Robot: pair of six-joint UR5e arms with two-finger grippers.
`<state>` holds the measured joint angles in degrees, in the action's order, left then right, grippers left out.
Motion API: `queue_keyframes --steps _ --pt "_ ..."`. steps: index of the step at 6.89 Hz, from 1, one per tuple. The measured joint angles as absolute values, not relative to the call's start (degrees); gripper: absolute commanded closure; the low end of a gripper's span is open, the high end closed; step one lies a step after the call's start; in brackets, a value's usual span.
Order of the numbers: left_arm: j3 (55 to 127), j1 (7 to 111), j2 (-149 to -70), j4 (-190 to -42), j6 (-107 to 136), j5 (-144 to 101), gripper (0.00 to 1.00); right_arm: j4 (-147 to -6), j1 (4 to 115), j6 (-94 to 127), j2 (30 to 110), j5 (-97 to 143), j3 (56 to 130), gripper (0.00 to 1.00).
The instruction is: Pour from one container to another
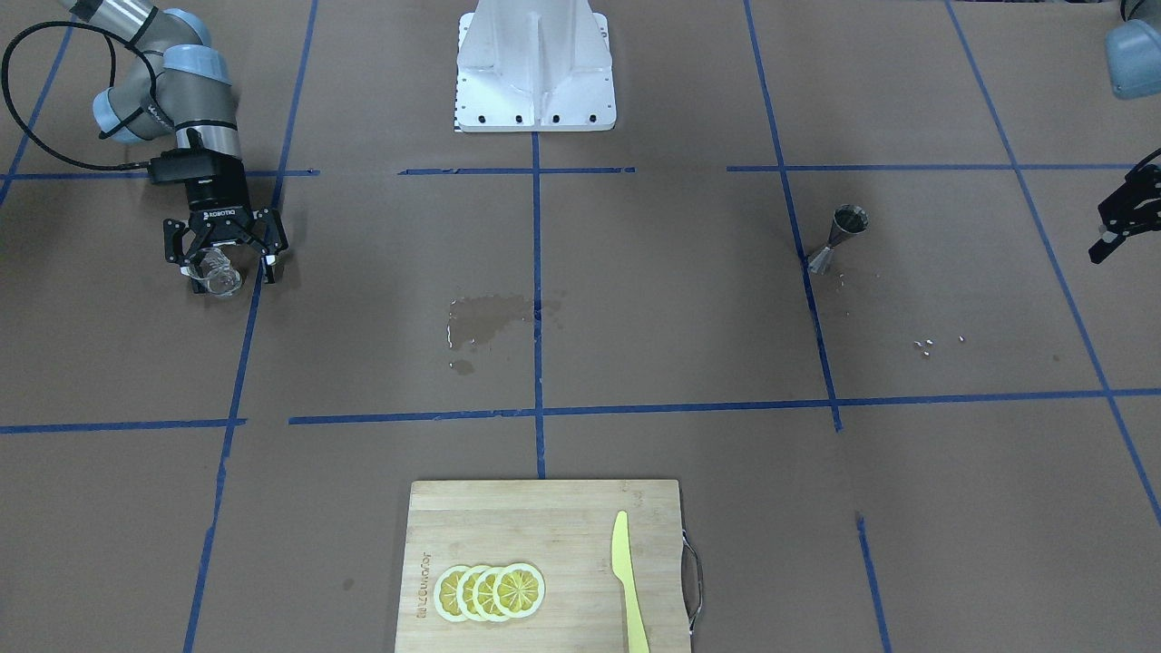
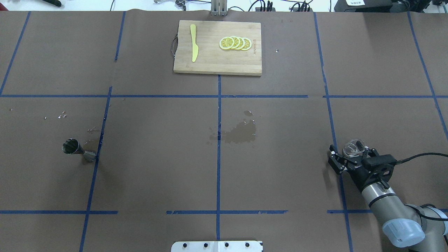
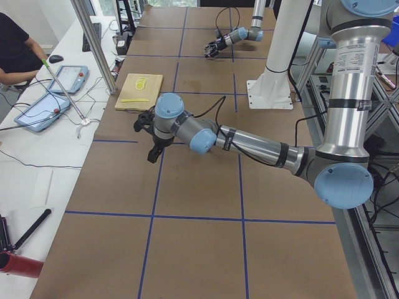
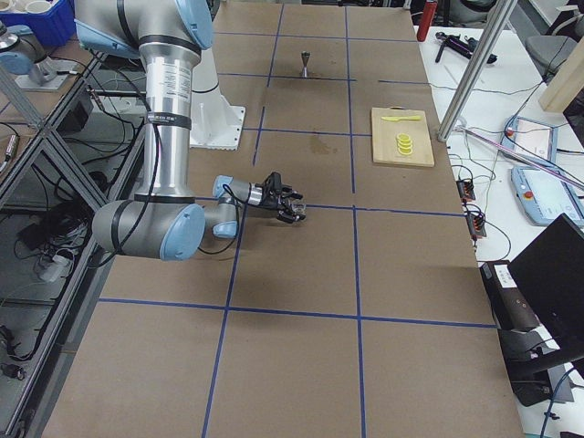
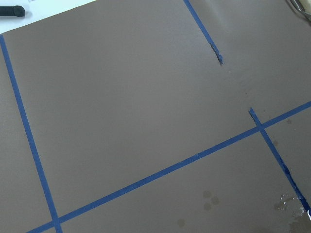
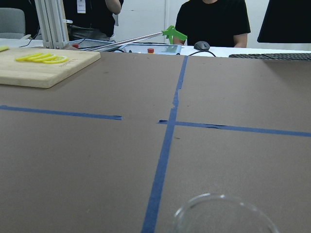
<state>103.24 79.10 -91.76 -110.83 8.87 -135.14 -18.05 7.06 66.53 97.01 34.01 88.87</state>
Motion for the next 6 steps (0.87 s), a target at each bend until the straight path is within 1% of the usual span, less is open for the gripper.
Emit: queue_keyframes --steps 4,6 --pt "103.1 79.1 -91.6 -110.8 8.9 -135.2 0.00 -7.7 4.4 66.5 102.2 39.1 89.5 0.00" --pt "102.5 79.0 -91.6 -110.8 8.8 -135.3 0.00 -0.6 4.1 66.5 106.4 45.6 90.8 0.00"
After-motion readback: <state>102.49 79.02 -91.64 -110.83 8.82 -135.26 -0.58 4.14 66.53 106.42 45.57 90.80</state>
